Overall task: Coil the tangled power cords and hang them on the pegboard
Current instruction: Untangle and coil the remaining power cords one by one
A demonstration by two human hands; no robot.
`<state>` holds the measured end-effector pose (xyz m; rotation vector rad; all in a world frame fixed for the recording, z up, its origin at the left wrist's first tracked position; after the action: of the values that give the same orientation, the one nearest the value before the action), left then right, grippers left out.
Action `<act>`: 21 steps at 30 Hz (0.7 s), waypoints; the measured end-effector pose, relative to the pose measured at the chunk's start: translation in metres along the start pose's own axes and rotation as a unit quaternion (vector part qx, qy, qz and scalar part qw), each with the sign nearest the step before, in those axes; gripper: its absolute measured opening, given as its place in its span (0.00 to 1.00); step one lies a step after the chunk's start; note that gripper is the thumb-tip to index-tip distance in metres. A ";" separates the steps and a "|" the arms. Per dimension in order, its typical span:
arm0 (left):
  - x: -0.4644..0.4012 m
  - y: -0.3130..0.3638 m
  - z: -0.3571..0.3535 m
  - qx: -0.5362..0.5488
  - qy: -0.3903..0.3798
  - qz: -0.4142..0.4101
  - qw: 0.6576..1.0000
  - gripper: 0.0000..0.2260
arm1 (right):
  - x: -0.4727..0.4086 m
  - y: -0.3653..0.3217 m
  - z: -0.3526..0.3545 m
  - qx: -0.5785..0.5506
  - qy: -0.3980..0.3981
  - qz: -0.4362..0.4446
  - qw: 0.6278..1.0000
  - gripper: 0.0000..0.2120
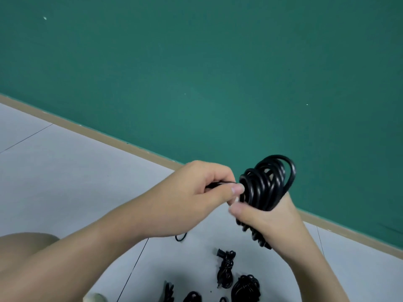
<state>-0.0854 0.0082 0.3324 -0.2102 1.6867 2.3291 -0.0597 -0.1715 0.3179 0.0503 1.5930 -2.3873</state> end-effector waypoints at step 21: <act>0.005 -0.015 -0.035 -0.021 -0.033 0.105 0.994 0.21 | -0.005 0.024 0.028 -0.466 0.102 -0.177 0.861 0.29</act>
<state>-0.0870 -0.0202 0.3057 0.0374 1.7033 2.4923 -0.0460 -0.2043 0.3081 -0.2032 2.8901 -1.5722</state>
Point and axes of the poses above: each hand's wrist, its own x-axis away from the middle knuckle, its own z-axis out of the back of the hand, y = z × x, the point moved 3 cm from there along -x, towards the middle knuckle, and after that the axes turned 14 degrees about y, right-handed, at the moved point
